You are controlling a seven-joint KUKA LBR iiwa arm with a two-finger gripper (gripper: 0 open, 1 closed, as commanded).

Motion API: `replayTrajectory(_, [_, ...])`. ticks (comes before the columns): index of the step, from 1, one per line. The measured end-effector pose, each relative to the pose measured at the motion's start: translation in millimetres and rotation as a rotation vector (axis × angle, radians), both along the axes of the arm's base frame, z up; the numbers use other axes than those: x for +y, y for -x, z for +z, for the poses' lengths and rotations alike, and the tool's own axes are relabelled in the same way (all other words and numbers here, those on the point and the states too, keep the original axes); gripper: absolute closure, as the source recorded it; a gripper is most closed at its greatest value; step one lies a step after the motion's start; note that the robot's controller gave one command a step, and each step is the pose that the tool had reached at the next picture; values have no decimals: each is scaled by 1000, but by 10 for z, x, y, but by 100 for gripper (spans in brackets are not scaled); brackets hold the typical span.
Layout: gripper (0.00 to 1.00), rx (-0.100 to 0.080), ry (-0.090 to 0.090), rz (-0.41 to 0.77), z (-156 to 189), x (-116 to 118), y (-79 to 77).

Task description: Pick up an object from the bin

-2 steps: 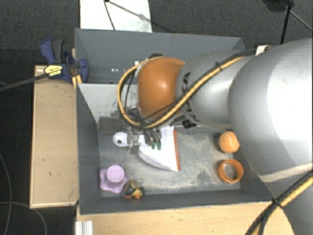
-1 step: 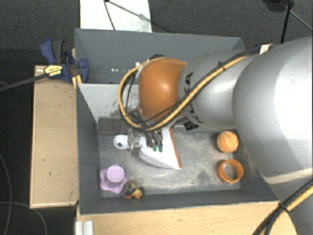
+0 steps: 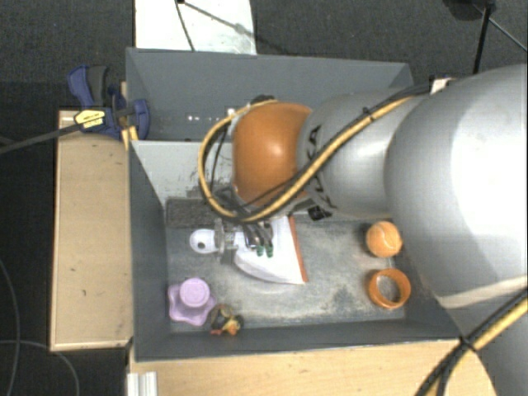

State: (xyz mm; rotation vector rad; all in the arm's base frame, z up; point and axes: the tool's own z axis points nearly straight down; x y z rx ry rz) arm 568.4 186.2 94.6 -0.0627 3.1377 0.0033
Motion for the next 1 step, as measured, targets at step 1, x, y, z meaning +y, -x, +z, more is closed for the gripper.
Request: replayTrajectory(1, [100, 3, 1, -21, 60, -41, -7])
